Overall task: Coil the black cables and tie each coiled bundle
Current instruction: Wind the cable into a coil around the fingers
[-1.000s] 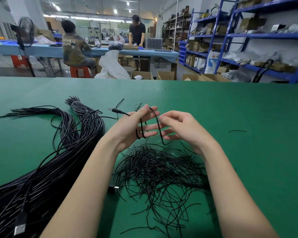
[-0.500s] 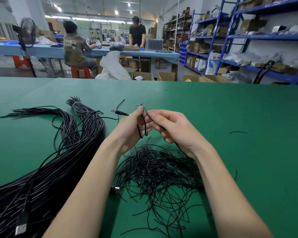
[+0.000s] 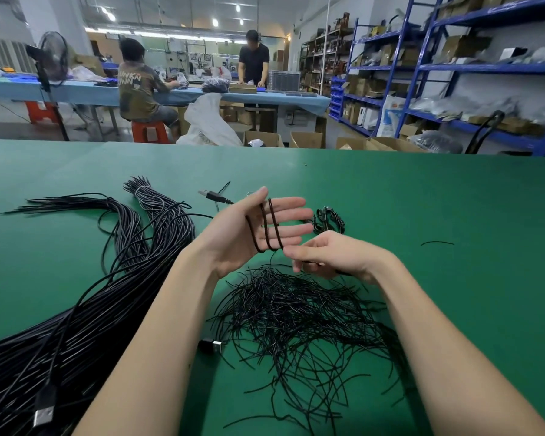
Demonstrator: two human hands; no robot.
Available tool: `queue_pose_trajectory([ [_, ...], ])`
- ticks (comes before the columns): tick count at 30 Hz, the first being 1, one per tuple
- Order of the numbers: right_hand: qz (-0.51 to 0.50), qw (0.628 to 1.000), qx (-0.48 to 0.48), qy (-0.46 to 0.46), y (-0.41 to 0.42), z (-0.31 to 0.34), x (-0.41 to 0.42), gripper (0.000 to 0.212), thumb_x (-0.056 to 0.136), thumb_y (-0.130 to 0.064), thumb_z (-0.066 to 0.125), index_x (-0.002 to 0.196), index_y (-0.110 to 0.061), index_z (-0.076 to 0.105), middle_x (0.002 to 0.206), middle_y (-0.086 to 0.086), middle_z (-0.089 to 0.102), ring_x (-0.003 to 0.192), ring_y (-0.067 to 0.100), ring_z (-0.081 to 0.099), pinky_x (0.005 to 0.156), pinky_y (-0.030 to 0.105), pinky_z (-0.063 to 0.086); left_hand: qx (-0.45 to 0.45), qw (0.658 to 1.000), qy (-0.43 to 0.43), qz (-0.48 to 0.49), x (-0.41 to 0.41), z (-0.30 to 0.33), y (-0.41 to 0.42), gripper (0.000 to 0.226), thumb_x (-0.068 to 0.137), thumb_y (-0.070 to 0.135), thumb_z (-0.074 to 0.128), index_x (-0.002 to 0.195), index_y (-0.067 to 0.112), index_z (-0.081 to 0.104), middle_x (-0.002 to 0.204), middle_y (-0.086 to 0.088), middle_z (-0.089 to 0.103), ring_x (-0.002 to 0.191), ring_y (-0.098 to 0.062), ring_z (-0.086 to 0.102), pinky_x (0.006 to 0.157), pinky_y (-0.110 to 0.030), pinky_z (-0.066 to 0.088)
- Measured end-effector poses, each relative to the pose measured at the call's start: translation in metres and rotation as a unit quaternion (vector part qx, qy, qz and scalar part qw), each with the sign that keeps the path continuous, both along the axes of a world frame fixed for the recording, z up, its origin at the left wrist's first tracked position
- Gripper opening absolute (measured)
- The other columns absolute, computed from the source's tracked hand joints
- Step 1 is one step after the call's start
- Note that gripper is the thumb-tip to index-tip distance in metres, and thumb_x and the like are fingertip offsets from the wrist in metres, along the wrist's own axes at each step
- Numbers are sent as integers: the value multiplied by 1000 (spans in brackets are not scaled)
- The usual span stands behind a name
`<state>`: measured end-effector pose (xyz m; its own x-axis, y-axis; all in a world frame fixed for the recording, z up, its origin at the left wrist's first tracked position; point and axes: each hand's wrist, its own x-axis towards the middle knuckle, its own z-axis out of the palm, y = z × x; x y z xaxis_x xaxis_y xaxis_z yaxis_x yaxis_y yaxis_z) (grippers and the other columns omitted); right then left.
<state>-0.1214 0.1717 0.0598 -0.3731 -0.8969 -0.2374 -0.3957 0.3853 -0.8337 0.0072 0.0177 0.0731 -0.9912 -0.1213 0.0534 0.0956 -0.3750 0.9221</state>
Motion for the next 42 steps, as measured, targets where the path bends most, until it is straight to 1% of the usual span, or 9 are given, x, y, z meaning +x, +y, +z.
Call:
queue_pose_trajectory([
  [3, 46, 995, 72, 53, -2, 20, -15, 17, 88, -30, 77, 71, -27, 79, 59, -14, 55, 55, 8, 39, 55, 24, 31, -23, 998, -25, -49, 1, -2, 1, 57, 107, 36, 26, 119, -1, 69, 126, -23, 66, 112, -38, 67, 95, -44, 56],
  [6, 53, 978, 128, 153, -10, 43, -23, 34, 89, -4, 63, 67, -27, 77, 58, -11, 55, 58, 10, 40, 56, 24, 33, -96, 989, -77, -81, -1, -4, 4, 57, 108, 35, 27, 117, 0, 71, 123, -22, 68, 112, -34, 68, 96, -39, 56],
  [10, 15, 979, 100, 177, -23, 67, -21, 8, 91, -11, 73, 88, -14, 80, 62, -7, 65, 56, 9, 45, 52, 21, 38, -198, 967, -140, -73, -4, -7, 8, 55, 109, 36, 27, 113, 1, 69, 115, -18, 73, 111, -29, 69, 99, -38, 54],
  [13, -45, 974, 43, 219, -34, 69, -10, 14, 89, -9, 69, 85, -12, 81, 67, -5, 72, 51, 8, 49, 49, 19, 44, -235, 959, -156, 9, -8, -9, 15, 54, 108, 39, 32, 111, 0, 69, 108, -15, 75, 104, -26, 72, 94, -36, 57],
  [18, -214, 958, -160, 103, -35, 37, 17, 25, 89, -5, 60, 78, -19, 78, 75, 1, 78, 63, 12, 73, 77, 32, 64, -144, 974, -109, 135, -15, -10, 12, 47, 109, 37, 30, 107, 6, 66, 107, -15, 73, 98, -26, 69, 94, -38, 56],
  [23, -302, 907, -225, 190, -23, 14, 26, 10, 86, -24, 74, 81, -30, 81, 69, -27, 70, 69, -11, 68, 69, 11, 52, -101, 977, -107, 154, -21, -13, 17, 50, 110, 33, 29, 119, 0, 65, 105, -11, 74, 89, -18, 71, 84, -32, 58],
  [30, -283, 932, -185, 129, -20, -1, 34, 5, 81, -31, 81, 82, -36, 82, 81, -15, 78, 86, 10, 71, 86, 33, 59, -49, 979, -102, 168, -15, -10, 7, 49, 110, 35, 28, 118, 2, 64, 114, -15, 73, 94, -20, 71, 76, -29, 61],
  [36, -254, 943, -188, 107, -14, -4, 27, 10, 80, -17, 83, 80, -26, 80, 70, -11, 76, 66, 13, 74, 68, 28, 63, -69, 982, -116, 133, -15, -9, 9, 40, 107, 34, 41, 114, 5, 68, 107, -8, 75, 83, -13, 70, 65, -21, 56],
  [42, -235, 937, -235, 102, -15, -3, 28, 10, 83, -22, 82, 77, -30, 79, 73, -12, 77, 69, 8, 75, 60, 25, 61, -71, 985, -103, 116, -10, -8, 8, 35, 96, 21, 63, 118, -6, 68, 123, -23, 68, 91, -27, 70, 84, -33, 61],
])
